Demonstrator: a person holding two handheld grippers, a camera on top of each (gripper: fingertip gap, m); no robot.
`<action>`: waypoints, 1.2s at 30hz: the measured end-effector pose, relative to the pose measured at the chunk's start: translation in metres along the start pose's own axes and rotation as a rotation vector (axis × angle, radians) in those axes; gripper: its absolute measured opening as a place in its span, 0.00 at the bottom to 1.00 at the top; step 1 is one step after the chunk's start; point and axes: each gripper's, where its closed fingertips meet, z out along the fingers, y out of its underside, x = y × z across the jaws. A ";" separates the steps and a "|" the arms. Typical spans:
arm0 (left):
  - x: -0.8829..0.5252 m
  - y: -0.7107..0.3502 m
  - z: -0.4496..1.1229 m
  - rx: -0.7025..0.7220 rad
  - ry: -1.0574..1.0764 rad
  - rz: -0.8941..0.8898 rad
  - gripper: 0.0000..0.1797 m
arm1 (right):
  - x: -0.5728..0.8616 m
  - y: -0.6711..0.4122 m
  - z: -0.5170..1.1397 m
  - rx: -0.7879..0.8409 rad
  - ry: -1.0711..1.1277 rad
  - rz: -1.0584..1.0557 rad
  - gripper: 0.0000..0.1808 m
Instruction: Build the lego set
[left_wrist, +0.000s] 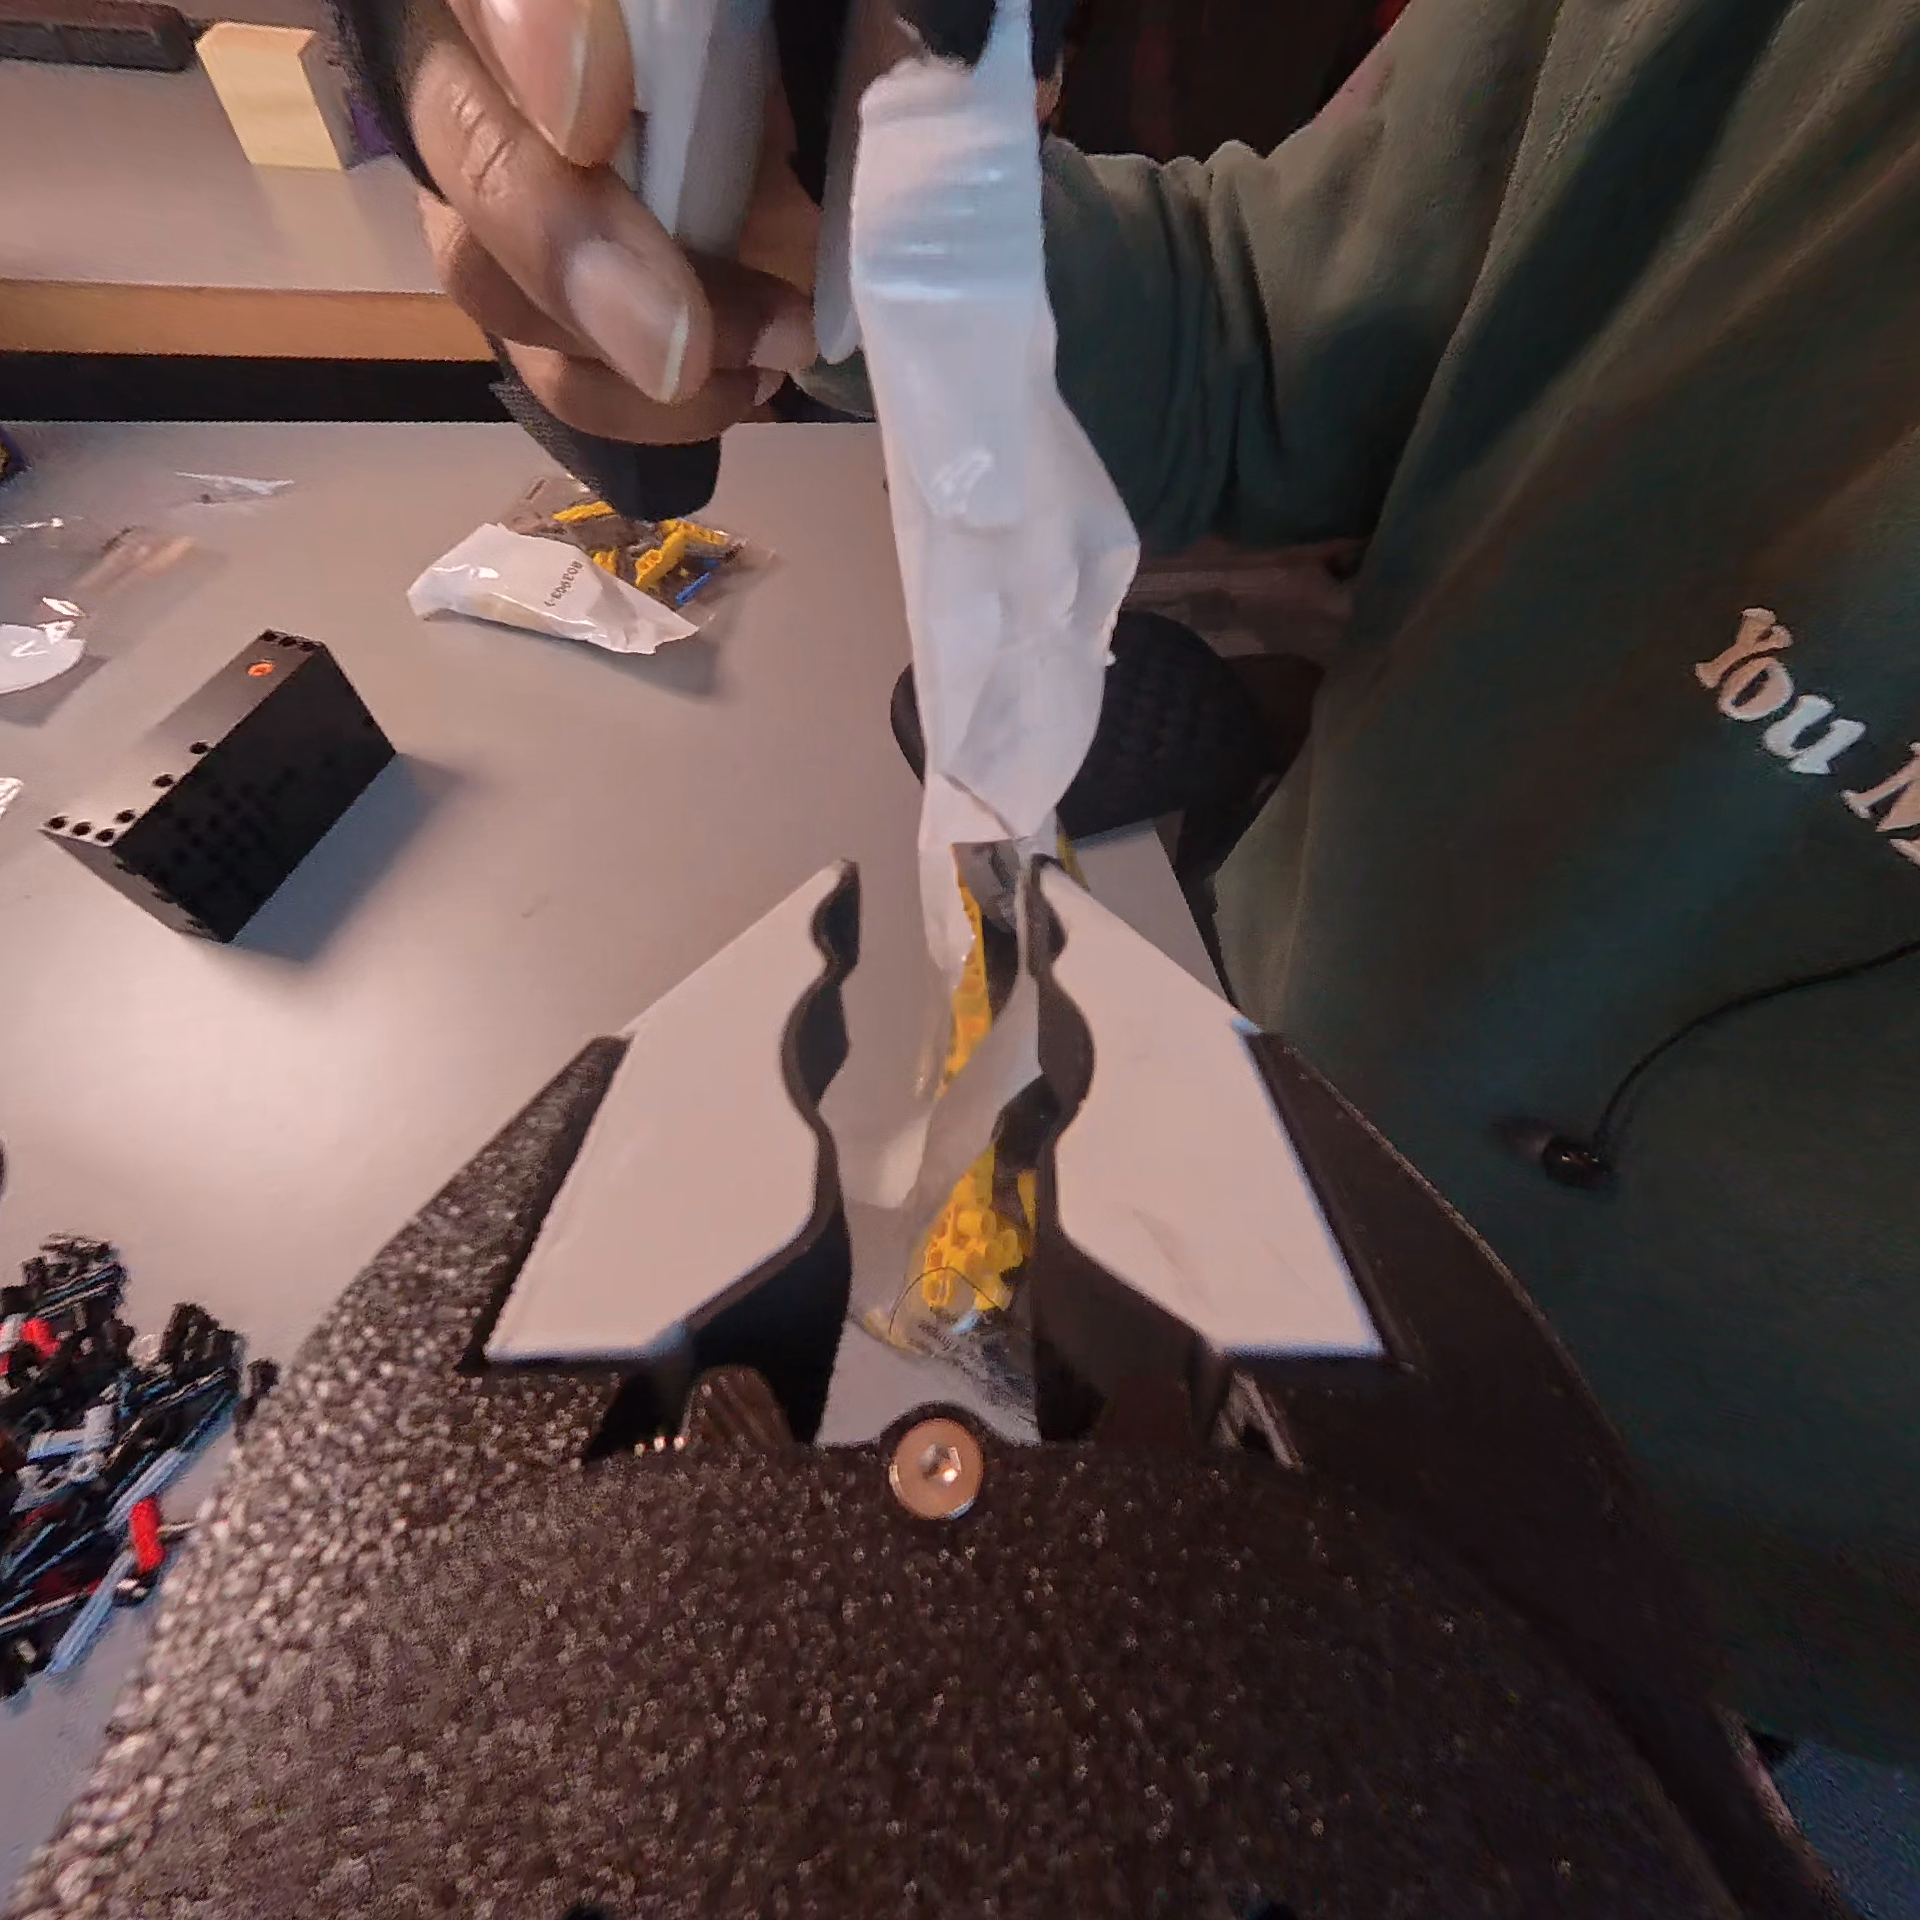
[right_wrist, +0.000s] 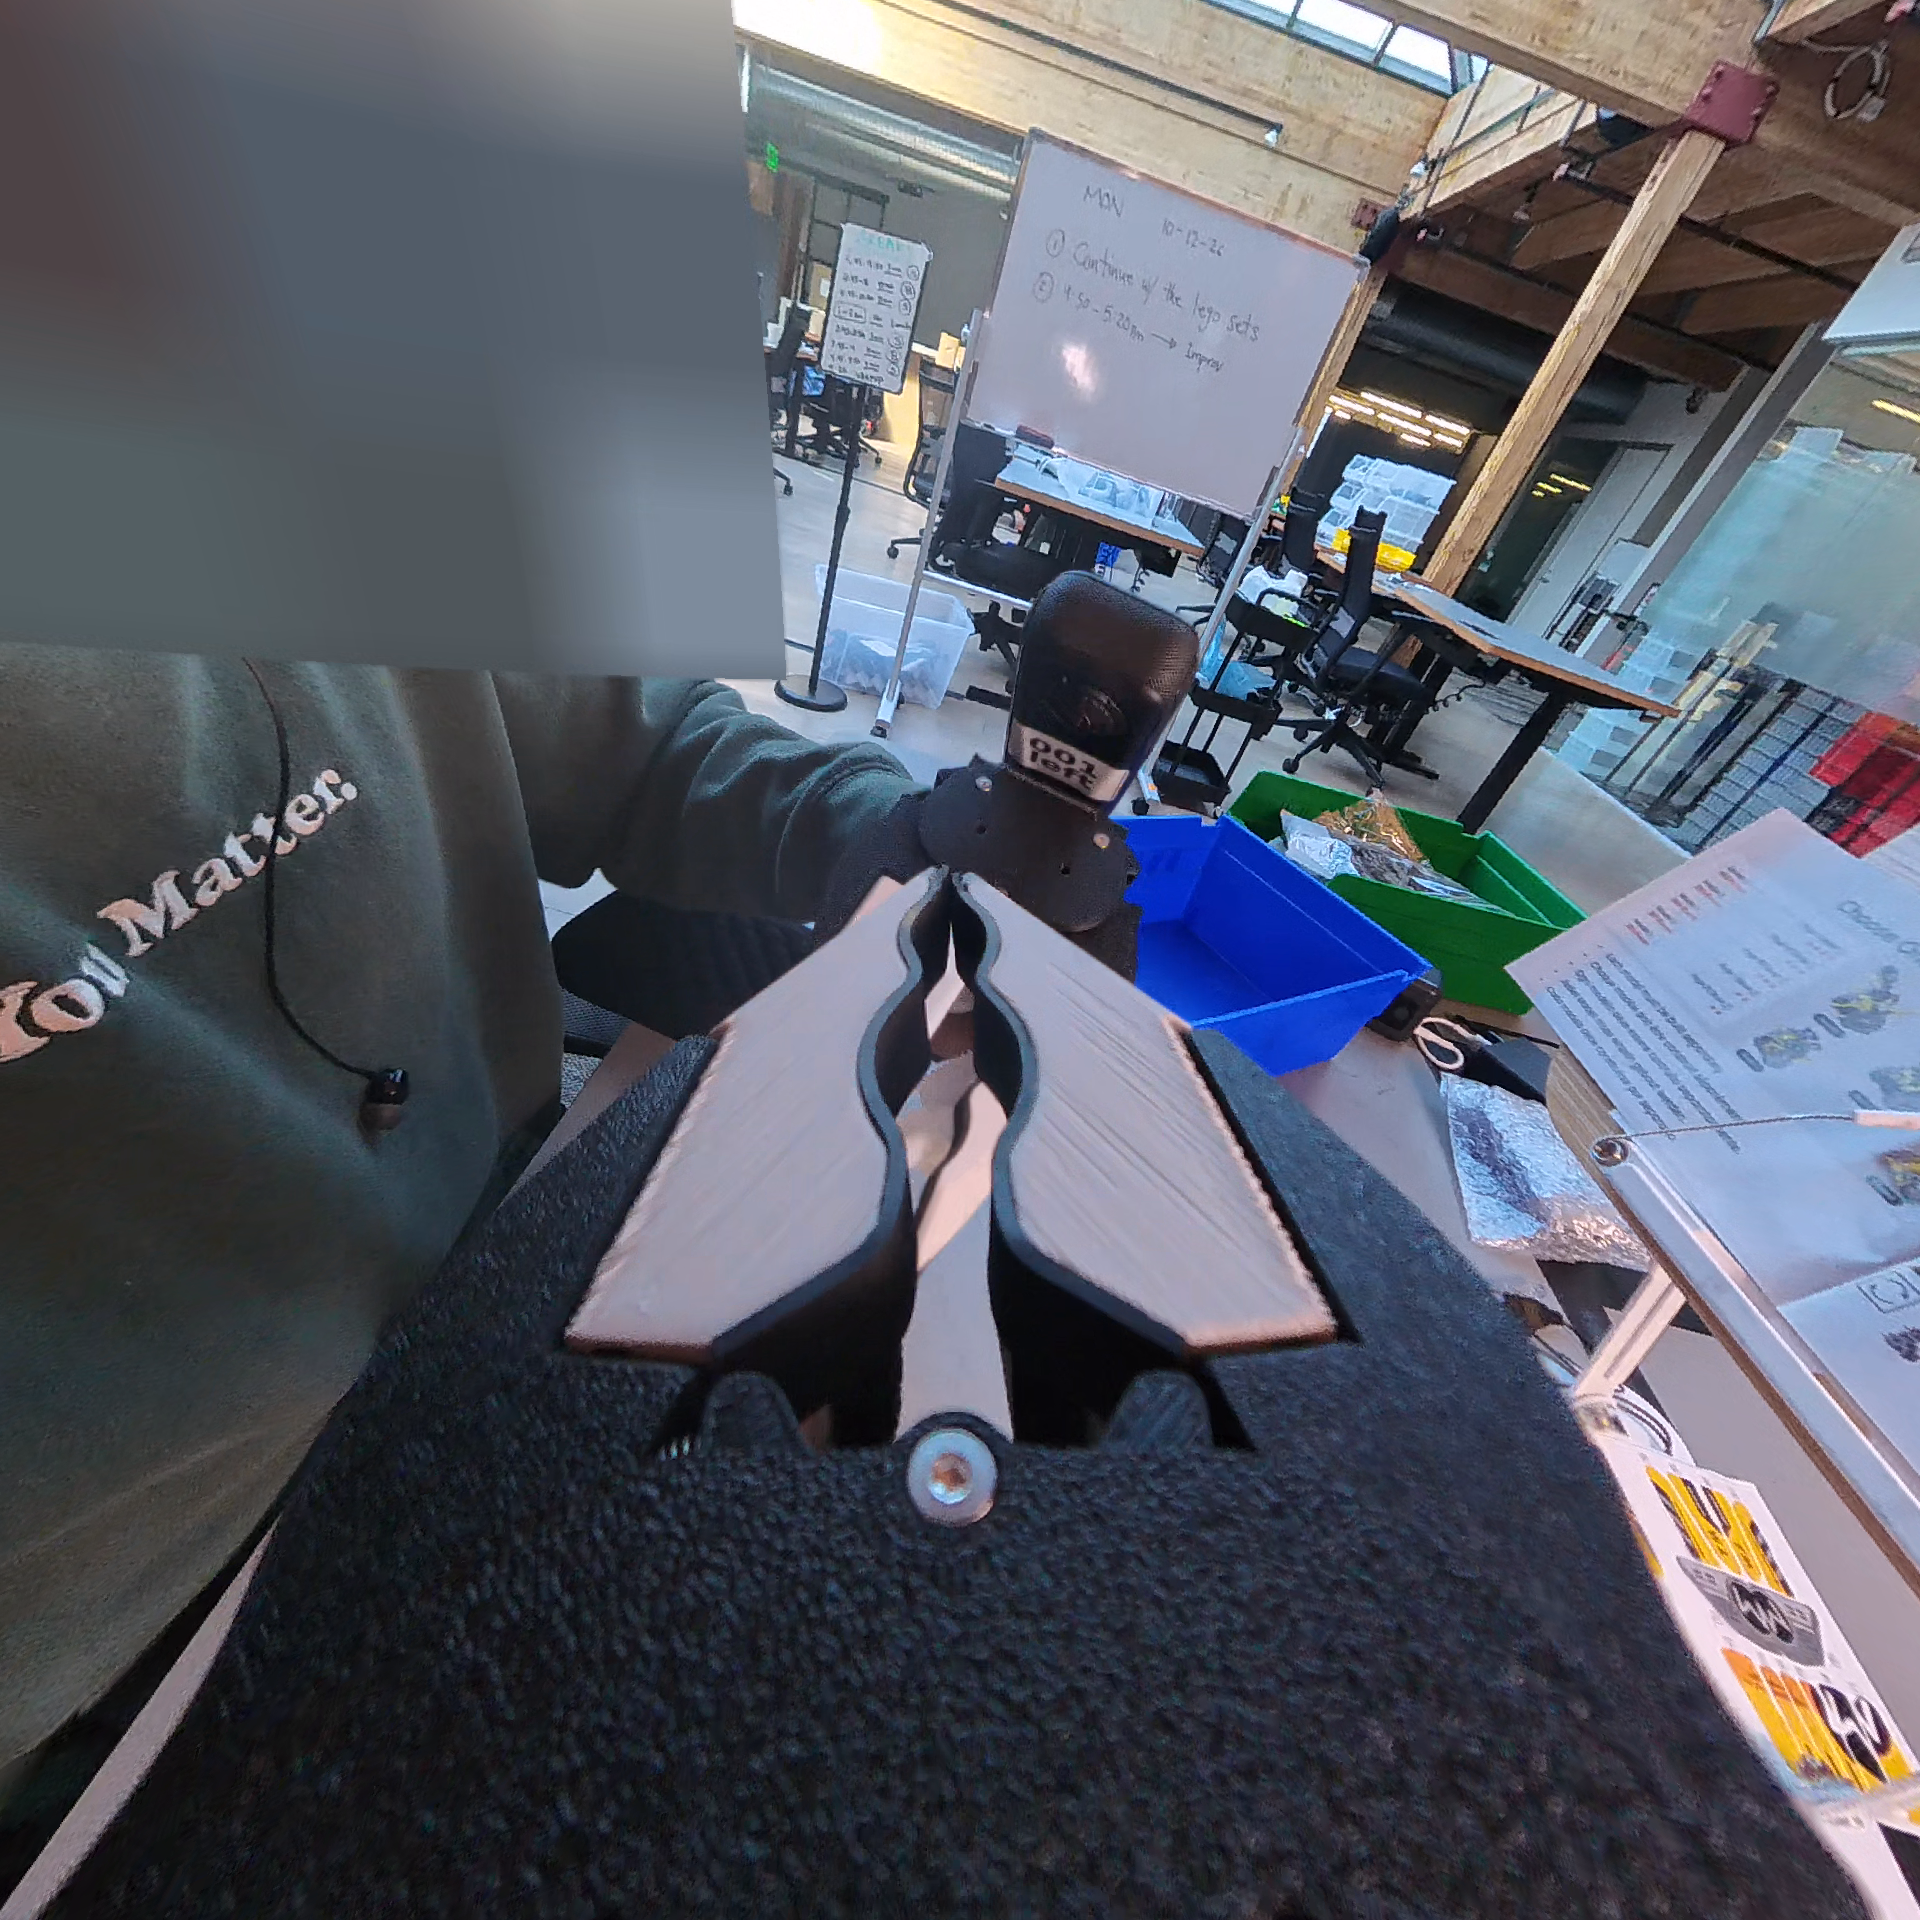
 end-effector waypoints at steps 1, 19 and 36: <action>0.002 0.000 0.001 0.005 0.025 -0.005 0.07 | 0.001 0.002 0.000 -0.003 0.005 0.004 0.00; 0.001 0.061 0.013 -0.072 0.032 -0.164 0.00 | 0.081 0.010 -0.077 0.030 0.451 0.100 0.00; -0.011 0.049 0.014 0.022 -0.010 -0.185 0.00 | -0.017 0.130 0.025 -0.297 -0.024 0.384 0.00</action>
